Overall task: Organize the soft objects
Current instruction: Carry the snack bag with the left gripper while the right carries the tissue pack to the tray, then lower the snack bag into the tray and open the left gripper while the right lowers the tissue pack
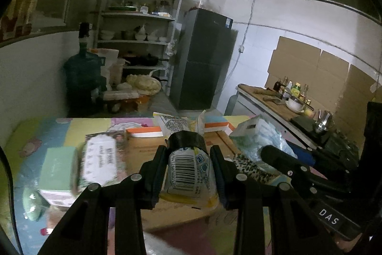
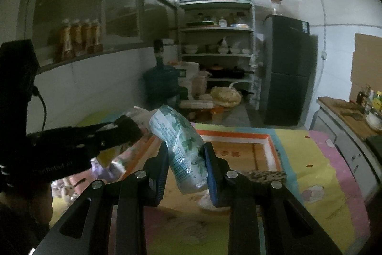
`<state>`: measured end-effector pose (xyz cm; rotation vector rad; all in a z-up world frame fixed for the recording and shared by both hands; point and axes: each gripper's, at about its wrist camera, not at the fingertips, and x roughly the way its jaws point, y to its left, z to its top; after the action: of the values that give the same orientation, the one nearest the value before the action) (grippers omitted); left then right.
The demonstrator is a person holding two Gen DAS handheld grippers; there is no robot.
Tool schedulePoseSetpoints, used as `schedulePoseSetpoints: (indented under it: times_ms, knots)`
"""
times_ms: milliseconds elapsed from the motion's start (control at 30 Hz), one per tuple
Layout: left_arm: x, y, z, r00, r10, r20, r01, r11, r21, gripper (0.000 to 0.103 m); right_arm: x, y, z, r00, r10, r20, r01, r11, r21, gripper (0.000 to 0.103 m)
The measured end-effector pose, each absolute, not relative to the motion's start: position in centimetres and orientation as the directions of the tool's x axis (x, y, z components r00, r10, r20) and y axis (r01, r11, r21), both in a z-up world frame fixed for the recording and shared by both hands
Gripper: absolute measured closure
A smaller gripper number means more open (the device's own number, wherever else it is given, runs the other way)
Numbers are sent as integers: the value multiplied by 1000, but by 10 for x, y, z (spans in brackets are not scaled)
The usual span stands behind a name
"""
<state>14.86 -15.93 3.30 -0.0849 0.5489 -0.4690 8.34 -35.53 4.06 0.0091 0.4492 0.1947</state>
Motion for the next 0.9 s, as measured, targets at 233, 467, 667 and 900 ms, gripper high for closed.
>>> schedulePoseSetpoints:
  times_ms: [233, 467, 667, 900]
  knots:
    - [174, -190, 24, 739, -434, -515, 395, 899, -191, 66, 106, -393, 39, 886, 157, -436, -141, 988, 69, 74]
    - [200, -219, 14, 731, -410, -546, 368, 910, -191, 66, 136, -418, 33, 875, 138, -463, -114, 990, 80, 74]
    - [225, -239, 4, 720, -386, -577, 340, 921, -192, 66, 168, -432, 27, 862, 139, -487, -107, 990, 92, 74]
    - [251, -251, -12, 685, -372, -626, 306, 927, -216, 66, 198, -449, 15, 843, 150, -517, -101, 987, 122, 74]
